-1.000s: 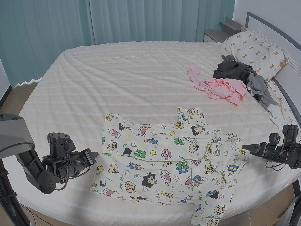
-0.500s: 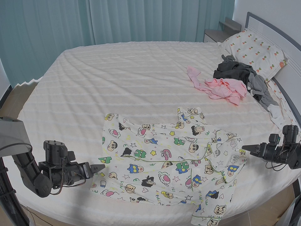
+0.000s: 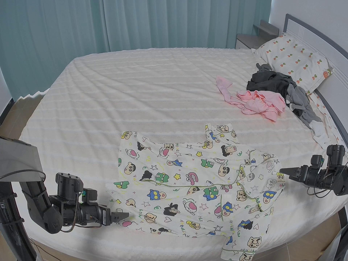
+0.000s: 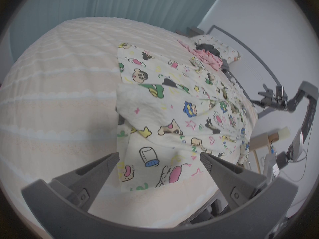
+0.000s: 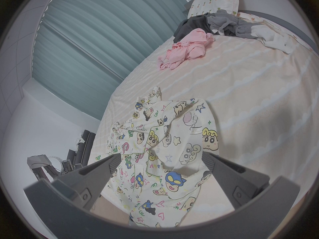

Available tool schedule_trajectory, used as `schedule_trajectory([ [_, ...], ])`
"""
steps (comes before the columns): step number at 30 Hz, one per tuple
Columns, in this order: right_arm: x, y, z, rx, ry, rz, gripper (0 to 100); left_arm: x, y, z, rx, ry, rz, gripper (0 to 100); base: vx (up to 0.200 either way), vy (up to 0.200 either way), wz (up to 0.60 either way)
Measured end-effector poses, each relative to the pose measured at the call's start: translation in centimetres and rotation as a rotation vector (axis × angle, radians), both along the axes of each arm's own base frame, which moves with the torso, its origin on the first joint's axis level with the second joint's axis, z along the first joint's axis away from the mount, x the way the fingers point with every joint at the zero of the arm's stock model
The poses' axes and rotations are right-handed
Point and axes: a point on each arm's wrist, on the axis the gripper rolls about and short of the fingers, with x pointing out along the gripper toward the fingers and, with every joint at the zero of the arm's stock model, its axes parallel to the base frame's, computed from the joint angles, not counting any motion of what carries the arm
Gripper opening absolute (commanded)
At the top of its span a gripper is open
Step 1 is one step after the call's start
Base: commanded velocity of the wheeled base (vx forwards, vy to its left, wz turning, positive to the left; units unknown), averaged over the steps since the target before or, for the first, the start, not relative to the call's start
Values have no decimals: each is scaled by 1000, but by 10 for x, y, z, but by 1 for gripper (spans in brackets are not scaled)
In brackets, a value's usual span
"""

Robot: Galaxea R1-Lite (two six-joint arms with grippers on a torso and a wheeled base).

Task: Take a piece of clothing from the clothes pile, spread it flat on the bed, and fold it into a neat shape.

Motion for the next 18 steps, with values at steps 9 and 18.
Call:
schedule_trajectory([
  [9, 0, 0, 0, -1, 0, 0, 100, 3, -4, -16, 30, 23, -51, 100, 0, 0, 0],
  [18, -1, 0, 0, 7, 0, 10, 100, 8, -4, -20, 29, 27, -45, 100, 0, 0, 0],
])
